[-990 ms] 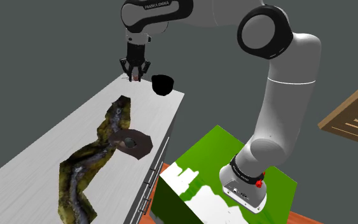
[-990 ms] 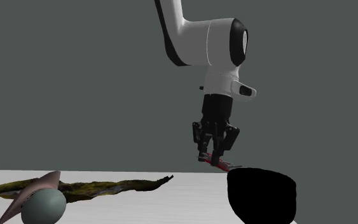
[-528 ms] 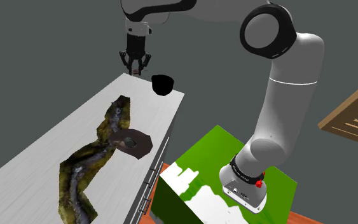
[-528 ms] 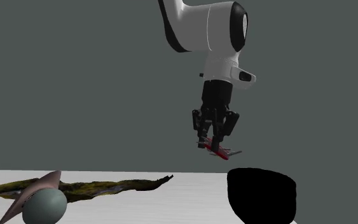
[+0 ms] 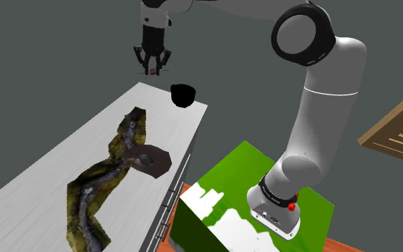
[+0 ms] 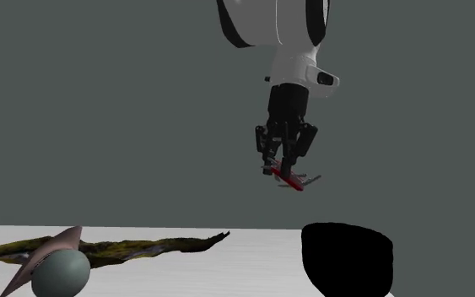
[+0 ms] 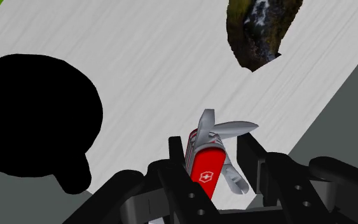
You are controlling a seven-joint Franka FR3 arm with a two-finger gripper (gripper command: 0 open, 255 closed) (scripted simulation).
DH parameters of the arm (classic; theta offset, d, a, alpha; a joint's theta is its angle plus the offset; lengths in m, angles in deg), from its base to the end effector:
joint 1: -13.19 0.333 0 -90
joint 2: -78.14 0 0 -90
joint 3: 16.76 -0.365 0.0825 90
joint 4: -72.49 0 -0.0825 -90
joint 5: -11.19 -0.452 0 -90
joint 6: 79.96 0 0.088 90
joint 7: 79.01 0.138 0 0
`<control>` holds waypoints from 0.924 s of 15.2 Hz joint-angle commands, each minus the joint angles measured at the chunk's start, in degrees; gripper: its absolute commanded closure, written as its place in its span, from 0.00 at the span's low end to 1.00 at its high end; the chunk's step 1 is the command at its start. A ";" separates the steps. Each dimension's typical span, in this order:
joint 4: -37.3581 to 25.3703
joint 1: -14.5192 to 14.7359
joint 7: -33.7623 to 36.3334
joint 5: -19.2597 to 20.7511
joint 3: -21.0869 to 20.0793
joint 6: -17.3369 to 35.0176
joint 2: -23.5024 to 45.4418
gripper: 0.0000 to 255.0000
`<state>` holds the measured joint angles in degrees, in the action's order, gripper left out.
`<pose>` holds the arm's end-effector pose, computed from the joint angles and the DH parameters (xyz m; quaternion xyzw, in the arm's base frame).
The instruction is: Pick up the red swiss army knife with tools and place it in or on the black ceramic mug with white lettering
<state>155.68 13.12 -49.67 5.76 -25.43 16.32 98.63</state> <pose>0.7250 0.1073 0.4749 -0.9770 0.1901 0.0829 0.0490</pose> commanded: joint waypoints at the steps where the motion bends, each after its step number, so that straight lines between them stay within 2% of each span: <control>1: -1.37 0.05 0.24 0.00 -0.04 -1.49 -0.13 1.00; 5: -4.20 0.09 0.56 0.03 -0.07 -4.21 -0.04 1.00; 14: 11.12 -6.84 -10.06 -0.89 3.60 -2.30 -12.22 1.00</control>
<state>165.45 8.23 -58.62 4.59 -23.36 14.09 87.67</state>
